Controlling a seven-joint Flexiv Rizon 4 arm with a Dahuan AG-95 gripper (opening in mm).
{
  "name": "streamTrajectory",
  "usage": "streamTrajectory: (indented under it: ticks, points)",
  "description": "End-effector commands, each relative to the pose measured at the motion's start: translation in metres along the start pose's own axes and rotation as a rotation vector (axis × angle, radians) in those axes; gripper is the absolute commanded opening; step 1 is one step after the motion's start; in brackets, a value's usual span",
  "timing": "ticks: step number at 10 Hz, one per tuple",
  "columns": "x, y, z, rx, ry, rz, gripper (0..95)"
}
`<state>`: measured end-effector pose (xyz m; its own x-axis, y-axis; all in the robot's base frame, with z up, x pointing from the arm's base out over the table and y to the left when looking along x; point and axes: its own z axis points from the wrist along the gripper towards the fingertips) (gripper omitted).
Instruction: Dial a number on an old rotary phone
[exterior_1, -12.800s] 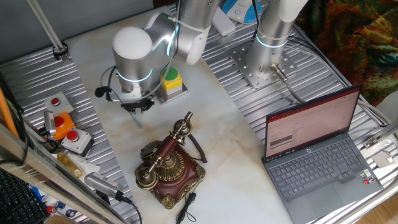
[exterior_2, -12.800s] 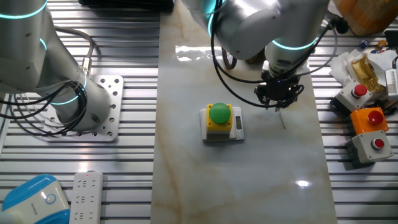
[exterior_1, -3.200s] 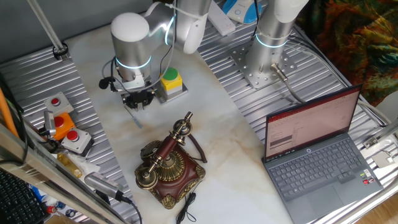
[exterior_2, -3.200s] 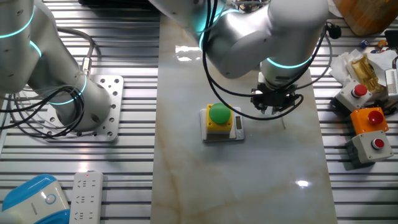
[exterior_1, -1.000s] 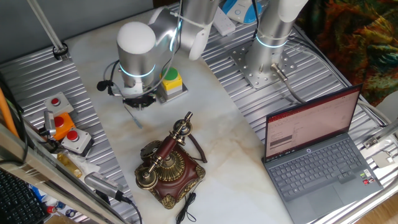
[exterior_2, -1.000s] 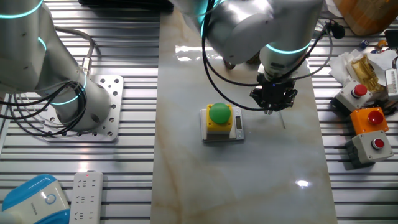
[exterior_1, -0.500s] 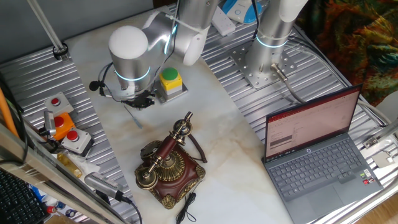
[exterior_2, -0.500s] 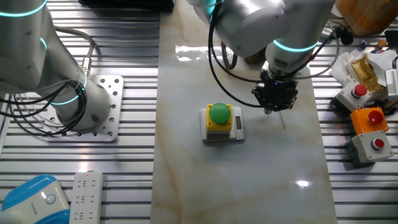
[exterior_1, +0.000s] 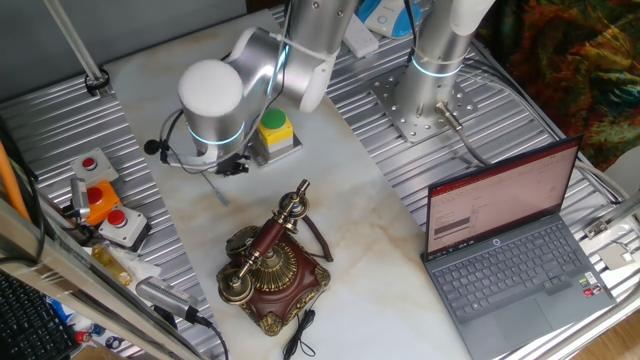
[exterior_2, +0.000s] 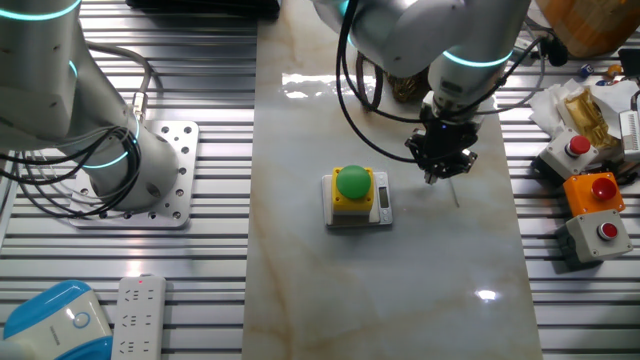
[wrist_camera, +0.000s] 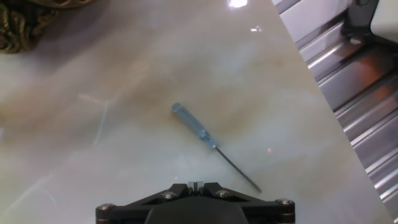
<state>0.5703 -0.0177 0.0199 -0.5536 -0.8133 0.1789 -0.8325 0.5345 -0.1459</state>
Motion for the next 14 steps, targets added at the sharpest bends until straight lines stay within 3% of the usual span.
streamTrajectory:
  ticks: [1, 4, 7, 9, 12, 14]
  points:
    - [0.0007, 0.0008, -0.0001, -0.005, -0.024, -0.023, 0.0]
    - [0.0007, 0.0008, -0.0001, -0.002, -0.020, -0.040, 0.0]
    - [0.0007, 0.0008, -0.0001, -0.005, -0.014, 0.006, 0.0]
    - [0.0007, 0.0008, -0.0001, 0.015, 0.023, 0.049, 0.0]
    - [0.0007, 0.0008, -0.0001, 0.021, -0.002, 0.068, 0.0]
    - [0.0007, 0.0008, -0.0001, 0.003, -0.040, 0.107, 0.0]
